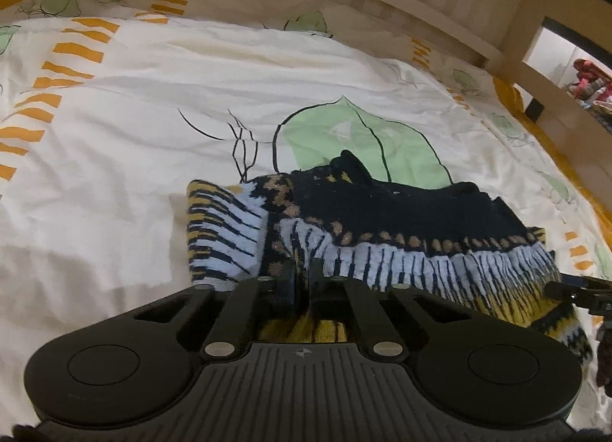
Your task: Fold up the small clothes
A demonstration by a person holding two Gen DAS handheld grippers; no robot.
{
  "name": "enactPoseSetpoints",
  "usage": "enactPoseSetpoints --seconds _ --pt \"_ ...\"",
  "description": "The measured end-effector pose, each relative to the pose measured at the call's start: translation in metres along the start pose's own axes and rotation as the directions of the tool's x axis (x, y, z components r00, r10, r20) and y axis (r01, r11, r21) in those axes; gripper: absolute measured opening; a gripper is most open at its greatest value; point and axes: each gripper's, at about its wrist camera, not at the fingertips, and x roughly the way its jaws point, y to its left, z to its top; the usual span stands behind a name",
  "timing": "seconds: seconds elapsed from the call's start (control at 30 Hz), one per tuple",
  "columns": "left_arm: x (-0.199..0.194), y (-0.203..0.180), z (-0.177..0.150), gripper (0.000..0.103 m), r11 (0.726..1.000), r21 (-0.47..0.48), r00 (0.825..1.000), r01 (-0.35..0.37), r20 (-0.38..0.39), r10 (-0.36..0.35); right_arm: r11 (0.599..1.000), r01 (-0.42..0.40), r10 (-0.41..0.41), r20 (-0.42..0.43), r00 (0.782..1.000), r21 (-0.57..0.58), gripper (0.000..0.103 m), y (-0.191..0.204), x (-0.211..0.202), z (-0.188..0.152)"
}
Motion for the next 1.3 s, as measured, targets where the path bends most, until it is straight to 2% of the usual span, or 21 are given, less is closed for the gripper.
enactPoseSetpoints --seconds 0.03,0.1,0.17,0.27,0.4,0.43,0.47,0.5,0.53,0.57,0.63,0.7,0.73,0.83,0.87,1.07,1.17,1.3 --pt "-0.003 -0.001 0.0 0.005 1.0 0.011 1.0 -0.007 0.022 0.006 1.0 0.0 0.0 -0.001 1.0 0.0 0.081 0.0 0.0 0.0" --pt "-0.007 -0.006 0.002 0.005 0.994 0.066 0.995 -0.081 0.057 0.078 1.0 0.001 -0.001 -0.002 1.0 -0.005 0.081 0.0 0.0 0.0" --pt "-0.004 -0.006 0.002 0.005 0.983 0.118 0.989 -0.144 0.046 0.14 1.0 0.003 -0.003 -0.006 1.0 -0.014 0.081 0.001 0.001 -0.001" --pt "0.006 0.004 -0.002 0.005 0.99 0.059 0.992 -0.129 -0.005 0.129 0.999 0.026 -0.026 -0.019 0.999 -0.031 0.081 0.0 0.004 -0.002" --pt "0.008 -0.003 0.0 0.009 0.986 0.101 0.99 -0.135 -0.013 0.137 0.998 0.04 -0.041 -0.028 0.999 -0.041 0.081 0.001 0.006 -0.002" --pt "0.007 -0.003 0.001 0.009 0.986 0.109 0.991 -0.129 -0.017 0.132 0.998 0.051 -0.053 -0.034 0.998 -0.043 0.072 0.001 0.006 -0.002" --pt "0.006 -0.003 0.002 0.017 0.987 0.111 0.992 -0.119 -0.024 0.122 0.997 0.066 -0.067 -0.035 0.997 -0.049 0.056 0.002 0.006 0.0" --pt "0.004 -0.001 0.003 0.022 0.989 0.109 0.994 -0.098 -0.032 0.102 0.996 0.073 -0.074 -0.028 0.997 -0.049 0.048 0.001 0.004 0.001" --pt "0.002 0.001 0.004 0.033 0.992 0.104 0.997 -0.067 -0.04 0.071 0.997 0.07 -0.071 -0.026 0.997 -0.036 0.035 -0.001 0.003 0.002" --pt "0.001 0.002 0.005 0.042 0.995 0.098 0.998 -0.033 -0.054 0.038 0.998 0.057 -0.057 -0.029 0.998 -0.017 0.033 -0.004 0.002 0.003" --pt "-0.002 0.001 0.003 0.046 0.995 0.099 0.997 0.009 -0.077 -0.002 0.999 0.035 -0.034 -0.028 0.999 0.027 0.035 -0.011 0.0 0.003" --pt "-0.007 -0.001 -0.001 0.046 0.992 0.129 0.996 0.009 -0.088 0.002 0.998 0.012 -0.011 -0.027 1.0 0.06 0.037 -0.016 0.0 0.004" --pt "-0.012 -0.002 -0.004 0.046 0.989 0.145 0.996 0.008 -0.093 0.005 0.997 0.006 -0.004 -0.024 1.0 0.071 0.04 -0.018 -0.002 0.004" --pt "-0.026 -0.003 -0.014 0.046 0.989 0.151 0.995 0.005 -0.098 0.01 0.996 -0.016 0.019 -0.029 0.999 0.084 0.062 -0.019 -0.007 0.005" --pt "-0.03 -0.002 -0.016 0.046 0.989 0.148 0.995 -0.001 -0.102 0.016 0.996 -0.025 0.028 -0.034 0.999 0.088 0.063 -0.019 -0.008 0.004" --pt "-0.048 0.0 -0.037 0.046 0.994 0.113 0.987 -0.001 -0.161 0.02 1.0 -0.015 0.017 -0.108 0.994 0.013 0.063 -0.004 -0.028 -0.006" --pt "-0.048 0.001 -0.05 0.046 0.992 0.124 0.981 -0.006 -0.19 0.029 1.0 -0.005 0.008 -0.144 0.99 0.021 0.063 -0.003 -0.035 -0.015" --pt "-0.045 0.005 -0.056 0.046 0.994 0.113 0.984 0.01 -0.178 0.011 0.999 -0.003 0.01 -0.193 0.981 0.035 0.063 0.0 -0.039 -0.032"
